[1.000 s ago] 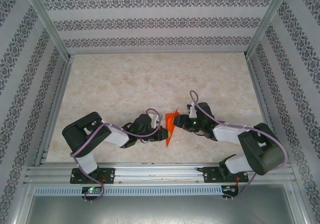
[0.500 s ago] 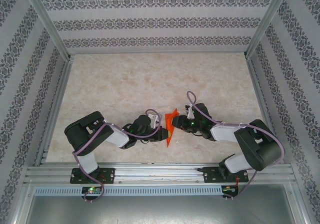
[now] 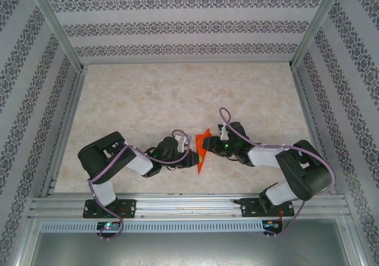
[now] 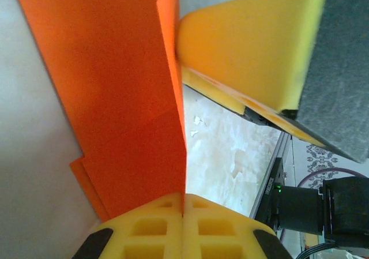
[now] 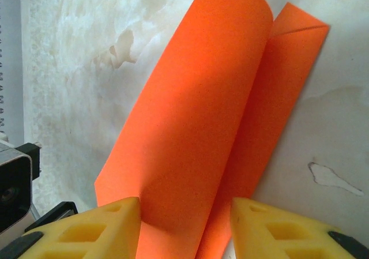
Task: Fold a paper plane with a square sheet of paper (fold left side to right side)
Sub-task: Fold the wing for the fifth time at the center of the table.
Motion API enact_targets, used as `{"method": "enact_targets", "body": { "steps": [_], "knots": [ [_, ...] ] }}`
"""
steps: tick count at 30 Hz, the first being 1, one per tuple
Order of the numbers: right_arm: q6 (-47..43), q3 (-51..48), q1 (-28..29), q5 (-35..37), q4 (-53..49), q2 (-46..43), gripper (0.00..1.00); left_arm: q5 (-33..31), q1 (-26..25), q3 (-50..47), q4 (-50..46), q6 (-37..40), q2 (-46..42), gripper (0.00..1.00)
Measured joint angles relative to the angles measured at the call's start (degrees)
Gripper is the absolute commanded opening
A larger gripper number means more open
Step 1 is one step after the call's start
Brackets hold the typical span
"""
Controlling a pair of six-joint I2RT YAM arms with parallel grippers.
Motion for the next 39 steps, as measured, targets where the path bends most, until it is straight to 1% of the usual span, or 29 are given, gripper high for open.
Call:
{"method": "enact_targets", "body": {
  "steps": [10,16,24,29,34,39],
  "knots": [
    [0.4,0.7,0.5,0.0,0.0,1.6,0.44,0.0,0.0,-0.2,2.0,-1.6,1.6,0.0],
    [1.1,1.3,0.7,0.5,-0.6,2.1,0.43,0.0,0.0,-0.2,3.0,-2.1,1.7,0.05],
    [1.3,3.8,1.8,2.5,-5.1,2.9,0.42,0.0,0.0,-0.5,4.1,-2.5,2.4,0.12],
    [1.3,5.0,1.9,3.0,-7.5,3.6,0.41,-0.2,0.0,-1.2,4.4,-2.7,2.4,0.24],
    [1.3,5.5,1.9,3.0,-8.3,3.8,0.41,-0.3,0.3,-2.0,4.4,-2.7,0.6,0.29],
    [1.3,5.5,1.9,3.1,-8.3,3.8,0.41,-0.5,2.2,-3.1,3.8,-2.7,-3.0,0.38]
  ]
}}
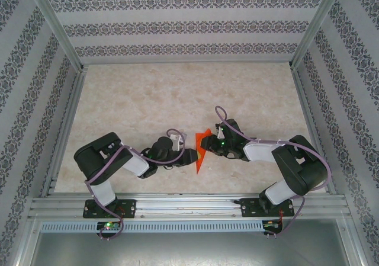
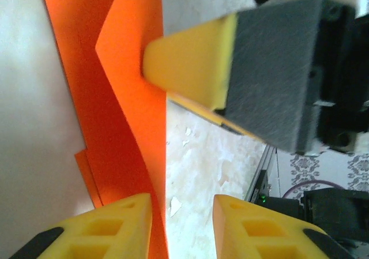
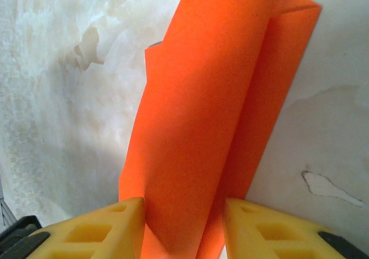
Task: Fold a paper plane with a square sheet of paper (fold left side to right side)
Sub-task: Fold the wing for the fifth time at the center of the table.
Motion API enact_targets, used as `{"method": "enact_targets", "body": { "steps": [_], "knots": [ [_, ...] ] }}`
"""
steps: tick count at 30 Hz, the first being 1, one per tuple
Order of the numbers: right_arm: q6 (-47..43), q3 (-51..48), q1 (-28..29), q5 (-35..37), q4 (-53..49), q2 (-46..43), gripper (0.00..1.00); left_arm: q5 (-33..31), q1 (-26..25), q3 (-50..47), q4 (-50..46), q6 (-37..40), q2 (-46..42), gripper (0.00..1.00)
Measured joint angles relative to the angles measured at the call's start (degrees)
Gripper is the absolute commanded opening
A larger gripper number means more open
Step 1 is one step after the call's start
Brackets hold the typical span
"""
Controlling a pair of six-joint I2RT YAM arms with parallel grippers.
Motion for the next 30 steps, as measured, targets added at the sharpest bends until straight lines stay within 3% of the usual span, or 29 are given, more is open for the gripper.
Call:
{"method": "enact_targets", "body": {
  "steps": [15,24,30],
  "knots": [
    [0.2,0.0,0.0,0.2,0.0,0.0,0.41,0.7,1.9,3.7,-0.9,-1.3,4.5,0.41],
    [0.2,0.0,0.0,0.2,-0.1,0.0,0.41,1.2,1.9,5.9,-3.5,-1.3,6.3,0.15],
    [0.2,0.2,0.0,0.2,-0.3,0.1,0.41,1.5,2.3,6.3,-4.3,-1.3,7.3,0.1]
  ]
}}
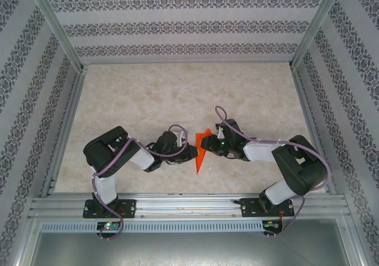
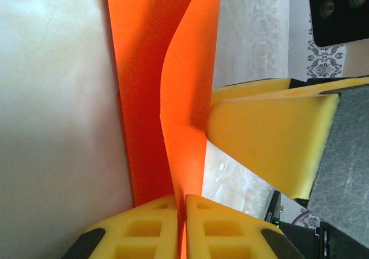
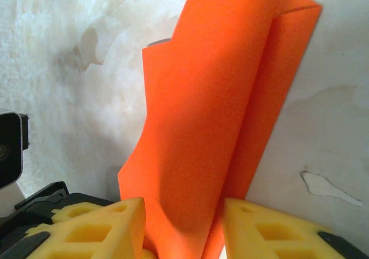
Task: Fold a paper plane with a square sheet of paper (fold left side to right side)
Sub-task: Fold the wing for the fifth time at the center of the table.
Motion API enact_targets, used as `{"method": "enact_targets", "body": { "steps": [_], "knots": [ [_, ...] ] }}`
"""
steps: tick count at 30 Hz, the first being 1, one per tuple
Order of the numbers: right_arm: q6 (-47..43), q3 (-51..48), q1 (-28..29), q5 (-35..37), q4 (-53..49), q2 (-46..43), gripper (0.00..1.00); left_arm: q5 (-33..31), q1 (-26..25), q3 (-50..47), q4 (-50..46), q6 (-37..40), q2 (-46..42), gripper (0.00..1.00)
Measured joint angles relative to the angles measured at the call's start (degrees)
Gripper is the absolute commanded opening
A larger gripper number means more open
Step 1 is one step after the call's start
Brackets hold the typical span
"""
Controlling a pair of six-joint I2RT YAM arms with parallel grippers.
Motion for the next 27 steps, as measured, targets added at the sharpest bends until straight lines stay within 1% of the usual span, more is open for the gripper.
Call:
{"method": "enact_targets", "body": {
  "steps": [12,27],
  "knots": [
    [-0.1,0.9,0.0,0.0,-1.6,0.4,0.41,3.1,1.3,0.4,1.6,-0.5,1.7,0.07],
    [-0.2,1.3,0.0,0.0,-2.4,-0.4,0.42,5.6,2.8,1.5,3.5,-4.1,3.7,0.03]
  ]
}}
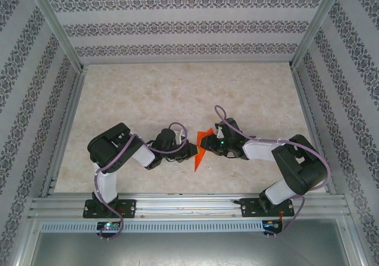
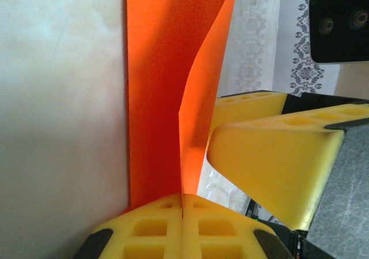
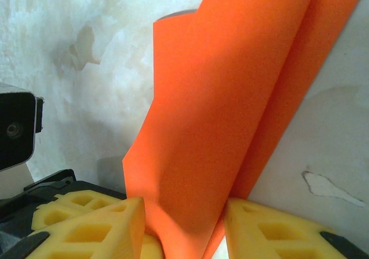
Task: Fold a paper plane with a square sheet of paper (fold left side to right side)
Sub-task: Fold the wing for the fifth time at the center of the table.
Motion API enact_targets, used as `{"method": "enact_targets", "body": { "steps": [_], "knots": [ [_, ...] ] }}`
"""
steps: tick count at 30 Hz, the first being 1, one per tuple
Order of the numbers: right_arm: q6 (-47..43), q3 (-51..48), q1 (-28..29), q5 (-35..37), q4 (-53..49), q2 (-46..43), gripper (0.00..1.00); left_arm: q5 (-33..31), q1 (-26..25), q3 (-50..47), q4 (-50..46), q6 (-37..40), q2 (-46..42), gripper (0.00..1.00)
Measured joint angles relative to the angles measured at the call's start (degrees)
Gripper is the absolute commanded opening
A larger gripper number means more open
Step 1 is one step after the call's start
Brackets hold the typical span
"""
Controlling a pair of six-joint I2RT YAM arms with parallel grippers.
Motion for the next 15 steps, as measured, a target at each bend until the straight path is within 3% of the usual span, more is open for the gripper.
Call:
{"method": "enact_targets", "body": {
  "steps": [15],
  "knots": [
    [-1.3,-2.3,-3.7,-0.8,0.0,-3.4,0.41,1.8,1.0,0.0,3.7,-1.9,1.6,0.03]
  ]
}}
